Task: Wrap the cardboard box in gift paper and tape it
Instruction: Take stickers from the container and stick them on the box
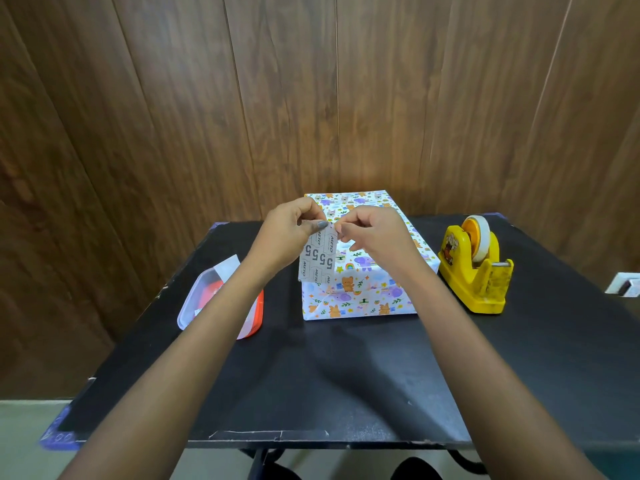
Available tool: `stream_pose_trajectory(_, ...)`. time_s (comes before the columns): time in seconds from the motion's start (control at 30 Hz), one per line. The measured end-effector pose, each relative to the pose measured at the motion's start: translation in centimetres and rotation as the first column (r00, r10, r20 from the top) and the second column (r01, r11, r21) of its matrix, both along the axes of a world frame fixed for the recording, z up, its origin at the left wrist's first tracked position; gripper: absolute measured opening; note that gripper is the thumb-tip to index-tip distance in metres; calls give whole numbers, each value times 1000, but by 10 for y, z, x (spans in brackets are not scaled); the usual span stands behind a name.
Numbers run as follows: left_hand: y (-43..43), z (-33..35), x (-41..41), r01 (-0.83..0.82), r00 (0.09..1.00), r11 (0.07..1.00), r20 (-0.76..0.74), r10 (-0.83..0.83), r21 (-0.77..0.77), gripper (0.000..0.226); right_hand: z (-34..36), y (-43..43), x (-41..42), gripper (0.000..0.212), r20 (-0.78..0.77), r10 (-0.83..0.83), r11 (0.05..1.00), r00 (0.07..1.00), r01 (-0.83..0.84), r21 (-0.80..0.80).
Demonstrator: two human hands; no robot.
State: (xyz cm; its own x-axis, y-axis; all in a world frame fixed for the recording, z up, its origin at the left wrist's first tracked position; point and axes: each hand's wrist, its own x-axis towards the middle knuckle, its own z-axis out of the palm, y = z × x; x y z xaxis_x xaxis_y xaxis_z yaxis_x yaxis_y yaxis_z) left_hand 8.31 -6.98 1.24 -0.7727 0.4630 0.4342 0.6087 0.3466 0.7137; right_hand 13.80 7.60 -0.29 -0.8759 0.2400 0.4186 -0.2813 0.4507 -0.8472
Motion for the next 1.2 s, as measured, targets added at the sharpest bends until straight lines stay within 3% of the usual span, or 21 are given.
stream_pose_trajectory(0.23, -3, 8, 3, -1, 1000, 999, 9, 2, -52, 22, 3, -5, 1, 11, -23, -15, 995, 1000, 17, 99)
stream_pose_trajectory(0.53, 0, 4, 3, -28, 1000, 998, 13, 28, -58, 17, -6, -16, -3, 16, -125, -152, 892, 980, 191, 410)
stream_pose_trajectory(0.63, -2, 2, 4, -40, 999, 996, -28, 38, -81, 13, -5, -16, -2, 17, -49, -106, 942, 993, 116, 315)
stream_pose_trajectory(0.73, -5, 0, 5, -41, 997, 993, -71, 33, -114, 11, -2, -12, 2, 16, 76, 50, 998, 996, -53, 38)
stream_pose_trajectory(0.83, -9, -2, 4, -2, 999, 996, -42, -2, -93, 13, -1, -9, 7, 22, 118, 176, 973, 977, -154, -175)
stream_pose_trajectory(0.93, -11, -5, 4, 8, 1000, 997, -19, -10, -83, 11, -1, -8, 12, 18, 131, 195, 962, 972, -164, -219)
stream_pose_trajectory(1.2, -15, -3, 8, 5, 1000, 996, -22, -7, -88, 10, 2, -12, 13, 12, 143, 119, 987, 983, -102, -123)
